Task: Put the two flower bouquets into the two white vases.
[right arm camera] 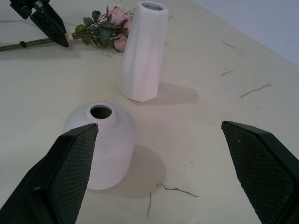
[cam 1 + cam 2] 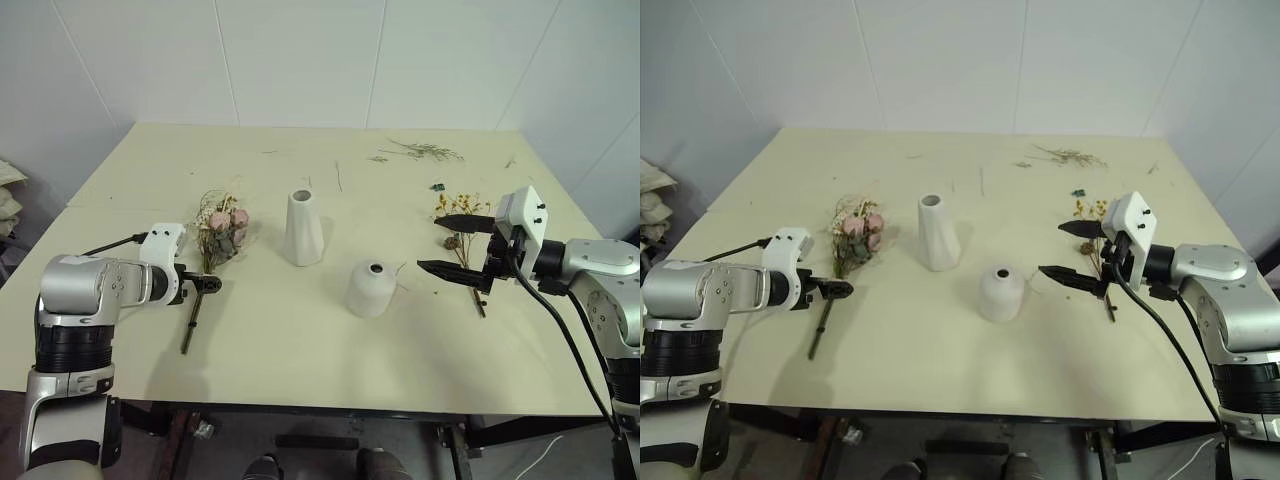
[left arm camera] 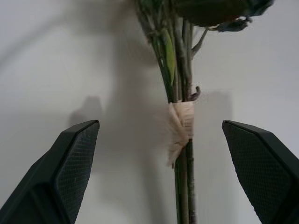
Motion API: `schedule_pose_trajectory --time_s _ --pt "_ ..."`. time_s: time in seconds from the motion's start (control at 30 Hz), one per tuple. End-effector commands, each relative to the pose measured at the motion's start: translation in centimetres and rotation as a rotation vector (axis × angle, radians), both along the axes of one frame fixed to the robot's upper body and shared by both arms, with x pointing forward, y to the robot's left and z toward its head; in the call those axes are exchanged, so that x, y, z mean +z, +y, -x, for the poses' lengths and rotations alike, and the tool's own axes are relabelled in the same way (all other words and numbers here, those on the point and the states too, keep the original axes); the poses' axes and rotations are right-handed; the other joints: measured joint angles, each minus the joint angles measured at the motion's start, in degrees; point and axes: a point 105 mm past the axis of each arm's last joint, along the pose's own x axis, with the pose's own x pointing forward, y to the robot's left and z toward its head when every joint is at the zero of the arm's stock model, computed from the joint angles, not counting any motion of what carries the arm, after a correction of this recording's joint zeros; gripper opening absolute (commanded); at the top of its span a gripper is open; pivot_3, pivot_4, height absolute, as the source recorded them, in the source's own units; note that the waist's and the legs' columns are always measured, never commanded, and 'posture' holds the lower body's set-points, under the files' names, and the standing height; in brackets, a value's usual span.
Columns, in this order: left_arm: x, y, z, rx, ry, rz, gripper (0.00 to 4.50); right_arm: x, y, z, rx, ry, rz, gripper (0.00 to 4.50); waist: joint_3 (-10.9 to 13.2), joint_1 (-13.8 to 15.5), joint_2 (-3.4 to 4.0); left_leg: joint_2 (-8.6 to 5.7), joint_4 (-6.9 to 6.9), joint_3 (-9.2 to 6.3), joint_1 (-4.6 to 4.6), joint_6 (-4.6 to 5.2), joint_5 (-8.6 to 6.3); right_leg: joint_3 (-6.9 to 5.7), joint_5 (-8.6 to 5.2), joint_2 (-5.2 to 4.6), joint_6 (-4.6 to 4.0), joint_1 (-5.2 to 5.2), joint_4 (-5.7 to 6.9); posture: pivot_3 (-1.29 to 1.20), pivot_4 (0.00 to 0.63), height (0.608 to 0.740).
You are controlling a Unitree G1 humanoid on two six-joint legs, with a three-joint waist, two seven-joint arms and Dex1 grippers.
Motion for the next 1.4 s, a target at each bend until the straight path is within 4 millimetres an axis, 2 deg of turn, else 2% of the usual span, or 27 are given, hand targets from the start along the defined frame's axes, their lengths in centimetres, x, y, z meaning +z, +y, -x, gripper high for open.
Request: schedule_pose_trajectory --time_s 0.03,0.07,0.47,0.57,0.63,0.83,0.97,1.03,1.1,1.2,1.33,1.4 --pt "1.1 -0.5 -0.7 -0.020 -0.053 -0.010 4.11 1.6 -0.2 0.6 -0.007 -0.070 -0.001 4.50 0.00 0.01 0.00 0.00 0.00 0.00 0.00 0.00 0.00 0.00 0.00 0.00 0.00 0.00 0.00 0.00 0.150 0.740" --pt "1.2 -0.6 -0.8 -0.021 -0.055 -0.009 3.96 1.6 -0.3 0.6 -0.011 -0.070 0.000 4.50 0.00 0.01 0.00 0.00 0.00 0.00 0.00 0.00 0.00 0.00 0.00 0.00 0.00 0.01 0.00 0.00 0.150 0.740" --pt "1.3 -1.0 -1.1 -0.041 -0.051 -0.003 0.18 1.7 -0.9 0.9 -0.042 -0.082 0.000 4.50 0.00 0.00 -0.01 0.00 0.01 0.00 0.00 0.00 0.00 0.00 0.01 0.00 0.01 0.00 0.02 0.00 0.150 0.740" --pt "1.9 -1.0 -1.5 -0.044 -0.086 -0.006 0.09 1.9 -1.1 0.8 -0.052 -0.091 -0.002 4.50 0.00 -0.04 -0.01 0.00 0.01 0.00 0.00 -0.01 0.00 0.00 0.01 0.00 0.01 0.00 0.02 0.00 0.150 0.740" --pt "3.6 -1.3 -2.1 -0.074 -0.181 -0.005 0.09 2.0 -1.3 0.8 -0.059 -0.101 -0.006 4.50 0.01 -0.03 -0.01 0.00 0.01 0.00 0.00 -0.01 0.00 0.00 0.01 0.00 0.01 0.00 0.02 0.00 0.150 0.740" --pt "10.9 0.3 -5.7 -0.019 -0.639 -0.004 0.09 2.1 -1.2 0.8 -0.061 -0.108 -0.025 4.50 0.02 0.13 -0.04 0.00 0.04 0.01 -0.01 -0.05 0.03 -0.01 0.04 -0.02 0.03 0.02 -0.04 0.00 0.150 0.740" --pt "13.6 0.4 -6.6 -0.039 -0.789 0.006 0.09 2.0 -1.2 0.9 -0.064 -0.107 -0.029 4.50 0.02 0.02 -0.04 -0.01 0.03 0.03 -0.02 -0.04 0.02 0.00 0.06 -0.02 0.05 0.02 -0.07 0.00 0.150 0.740" --pt "17.3 -0.8 -6.7 -0.113 -1.003 0.104 0.09 2.0 -1.2 0.9 -0.069 -0.110 -0.029 4.50 0.04 0.13 -0.07 0.00 0.03 0.04 -0.02 -0.04 0.02 0.00 0.06 -0.02 0.05 0.02 -0.07 0.00 0.150 0.740" --pt "21.4 -3.9 -4.7 -0.356 -1.301 0.196 0.09 2.1 -1.3 0.9 -0.076 -0.120 -0.035 4.50 0.06 0.25 -0.10 -0.01 0.04 0.03 -0.07 -0.04 0.02 -0.01 0.08 -0.02 0.08 0.01 -0.08 0.00 0.150 0.740" --pt "22.6 -4.9 -5.2 -0.367 -1.347 0.361 0.09 2.3 -1.1 1.0 -0.077 -0.133 -0.046 4.50 0.11 0.72 -0.20 -0.02 0.08 0.03 -0.16 -0.05 0.03 -0.01 0.13 -0.02 0.14 0.03 -0.22 0.00 0.150 0.740" --pt "23.8 -6.6 -4.5 -0.463 -1.477 0.402 0.09 2.4 -1.1 1.1 -0.080 -0.140 -0.048 4.50 0.11 0.18 -0.19 -0.04 0.08 0.07 -0.13 0.02 -0.01 -0.01 0.14 -0.05 0.18 0.07 -0.27 0.00 0.150 0.740" --pt "24.5 -7.8 -3.9 -0.526 -1.554 0.505 0.09 2.6 -1.2 1.4 -0.083 -0.148 -0.053 4.50 0.11 0.03 -0.19 -0.04 0.08 0.07 -0.12 0.02 -0.01 -0.01 0.14 -0.05 0.18 0.06 -0.25 0.00 0.150 0.740"
